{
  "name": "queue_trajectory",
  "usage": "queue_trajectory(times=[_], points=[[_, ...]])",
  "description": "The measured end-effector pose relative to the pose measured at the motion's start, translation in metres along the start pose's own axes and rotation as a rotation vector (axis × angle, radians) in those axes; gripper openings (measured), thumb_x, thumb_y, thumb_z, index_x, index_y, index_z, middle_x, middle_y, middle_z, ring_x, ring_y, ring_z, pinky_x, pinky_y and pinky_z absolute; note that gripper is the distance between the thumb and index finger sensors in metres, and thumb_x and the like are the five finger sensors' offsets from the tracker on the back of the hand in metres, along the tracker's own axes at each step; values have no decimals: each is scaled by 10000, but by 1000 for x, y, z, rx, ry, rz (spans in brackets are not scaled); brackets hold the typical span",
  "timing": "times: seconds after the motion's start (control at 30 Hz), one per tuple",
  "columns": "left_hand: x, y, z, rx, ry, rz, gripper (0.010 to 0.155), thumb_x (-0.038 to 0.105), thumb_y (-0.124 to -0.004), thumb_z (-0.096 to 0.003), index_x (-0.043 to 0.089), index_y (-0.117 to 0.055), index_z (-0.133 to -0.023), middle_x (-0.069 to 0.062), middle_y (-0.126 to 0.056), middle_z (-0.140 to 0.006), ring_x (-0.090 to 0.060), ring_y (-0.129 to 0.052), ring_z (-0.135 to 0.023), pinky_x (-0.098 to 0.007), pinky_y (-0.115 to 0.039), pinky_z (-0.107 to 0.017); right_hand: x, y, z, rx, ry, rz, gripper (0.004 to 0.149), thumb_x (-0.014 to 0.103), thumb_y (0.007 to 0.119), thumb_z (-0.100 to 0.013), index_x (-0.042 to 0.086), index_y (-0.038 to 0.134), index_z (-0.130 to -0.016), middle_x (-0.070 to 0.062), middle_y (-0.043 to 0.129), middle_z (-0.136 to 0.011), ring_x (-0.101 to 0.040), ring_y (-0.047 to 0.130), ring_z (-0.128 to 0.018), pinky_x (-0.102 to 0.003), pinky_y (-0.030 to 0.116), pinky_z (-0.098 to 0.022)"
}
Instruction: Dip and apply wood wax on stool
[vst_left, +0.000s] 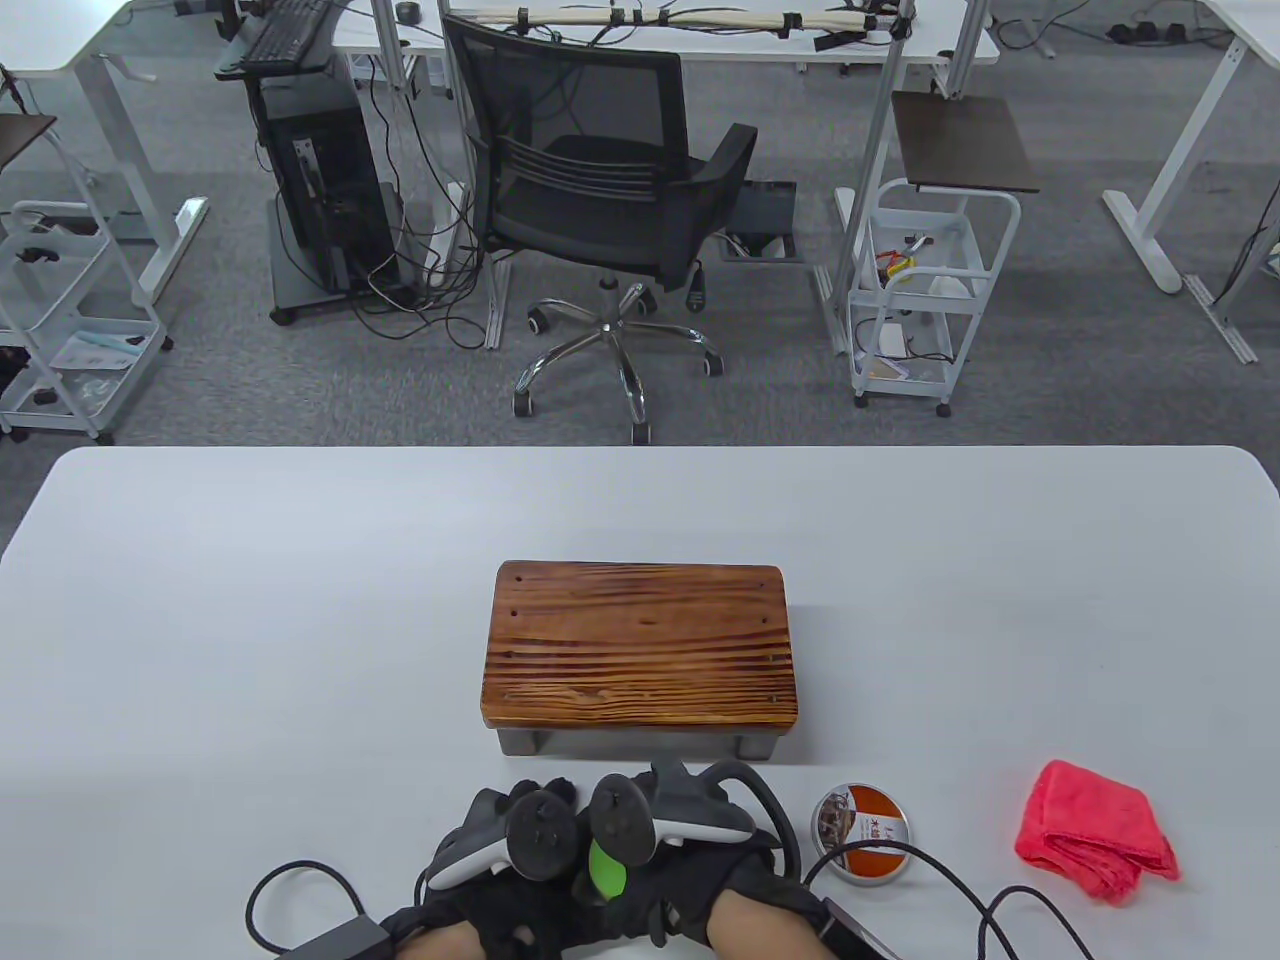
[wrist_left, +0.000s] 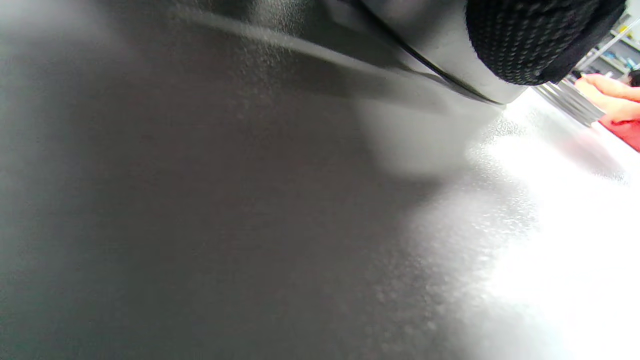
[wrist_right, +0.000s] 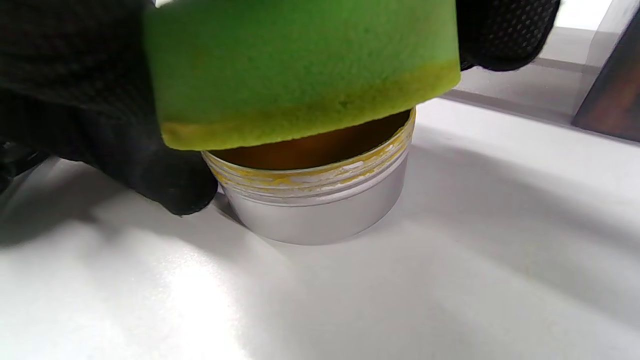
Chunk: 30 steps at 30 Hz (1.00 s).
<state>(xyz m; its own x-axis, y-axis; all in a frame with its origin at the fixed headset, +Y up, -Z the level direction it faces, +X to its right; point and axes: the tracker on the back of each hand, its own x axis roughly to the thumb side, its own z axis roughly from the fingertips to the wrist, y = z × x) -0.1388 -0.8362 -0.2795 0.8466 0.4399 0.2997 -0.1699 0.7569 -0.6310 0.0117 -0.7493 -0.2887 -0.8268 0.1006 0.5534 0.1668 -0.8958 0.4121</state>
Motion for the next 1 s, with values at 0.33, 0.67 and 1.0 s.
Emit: queue_trajectory(times=[0.33, 0.67, 1.0], points=[[0, 0, 0, 3, 7, -7, 949, 704, -739, -543, 287, -117, -1126, -226, 143, -1141, -554, 147, -963, -793, -31, -597, -11, 0, 0, 0, -16, -105, 899, 687, 880, -394, 212, 548, -1082, -193, 560, -1082, -418, 727, -856, -549, 724, -609], [-3, 7, 19, 19, -2, 17, 1026, 713, -771, -505, 274, -87, -1131, -257, 107, -1144, -588, 92, -971, -813, -81, -609, -20, -15, 18, -64, -55, -166, 963, 710, 873, -381, 228, 480, -1117, -233, 491, -1120, -505, 681, -867, -588, 705, -606], [3, 55, 71, 212, 7, 20, 1101, 782, -705, -485, 283, 37, -1128, -269, -150, -1213, -597, -137, -1055, -805, -207, -677, -63, -66, 47, -180, -28, -242, 981, 725, 866, -377, 238, 464, -1127, -243, 474, -1132, -528, 668, -871, -600, 701, -602]])
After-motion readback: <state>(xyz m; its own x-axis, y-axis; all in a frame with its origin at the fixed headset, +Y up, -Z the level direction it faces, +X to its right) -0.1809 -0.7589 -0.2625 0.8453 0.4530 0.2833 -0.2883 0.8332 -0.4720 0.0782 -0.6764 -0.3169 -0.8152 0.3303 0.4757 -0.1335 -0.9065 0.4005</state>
